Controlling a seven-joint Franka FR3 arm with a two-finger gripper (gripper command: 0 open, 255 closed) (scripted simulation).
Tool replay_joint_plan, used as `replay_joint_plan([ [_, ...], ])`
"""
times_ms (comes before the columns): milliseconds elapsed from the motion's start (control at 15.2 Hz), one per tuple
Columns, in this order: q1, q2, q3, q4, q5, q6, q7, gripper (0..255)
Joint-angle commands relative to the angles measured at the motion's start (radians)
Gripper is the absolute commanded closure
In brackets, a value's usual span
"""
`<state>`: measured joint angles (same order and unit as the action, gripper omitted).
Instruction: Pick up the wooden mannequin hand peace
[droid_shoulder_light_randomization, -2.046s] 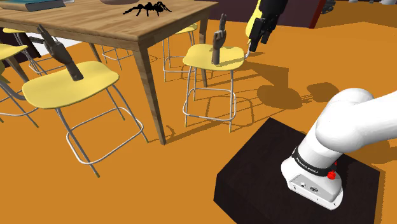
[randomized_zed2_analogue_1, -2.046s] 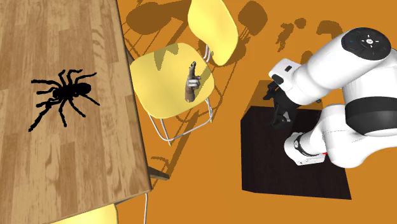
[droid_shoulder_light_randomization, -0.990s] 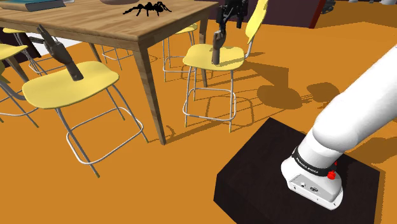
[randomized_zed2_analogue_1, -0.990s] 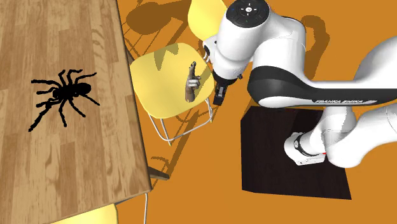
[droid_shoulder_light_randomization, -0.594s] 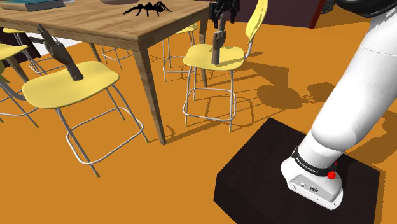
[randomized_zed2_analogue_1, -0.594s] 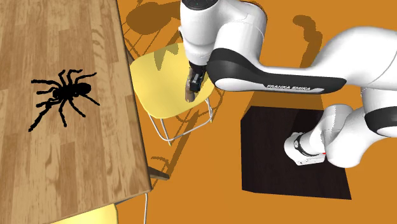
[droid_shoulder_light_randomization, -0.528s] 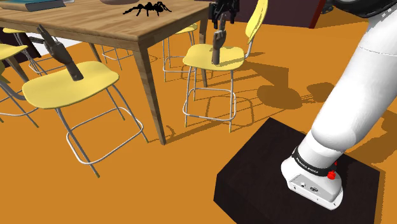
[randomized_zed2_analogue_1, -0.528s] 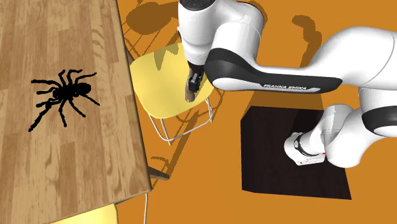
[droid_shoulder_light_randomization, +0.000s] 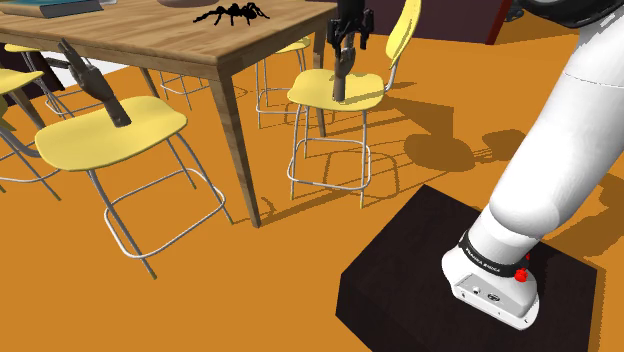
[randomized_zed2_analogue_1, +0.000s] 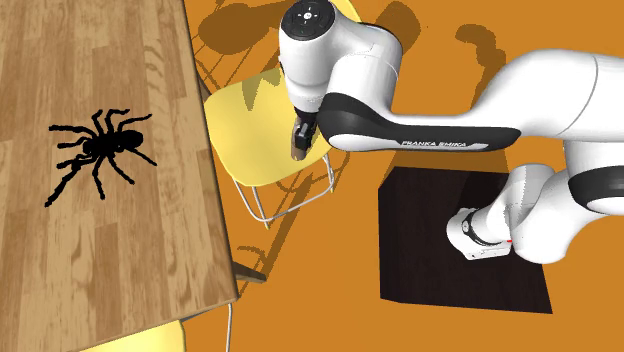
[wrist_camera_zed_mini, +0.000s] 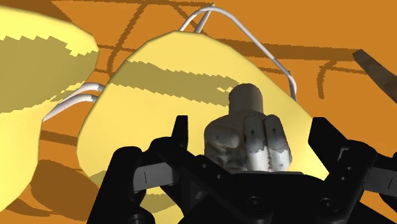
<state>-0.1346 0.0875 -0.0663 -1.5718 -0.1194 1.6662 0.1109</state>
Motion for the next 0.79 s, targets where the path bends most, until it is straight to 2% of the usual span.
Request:
replay_joint_plan([
  [0,0.0,-0.001,0.0,-0.007,0.0,0.007,0.001,255],
  [594,0.0,-0.001,0.0,-0.006,0.0,0.006,0.001,255],
  [726,0.0,0.004,0.0,0.026,0.001,-0.022,-0.002,255],
])
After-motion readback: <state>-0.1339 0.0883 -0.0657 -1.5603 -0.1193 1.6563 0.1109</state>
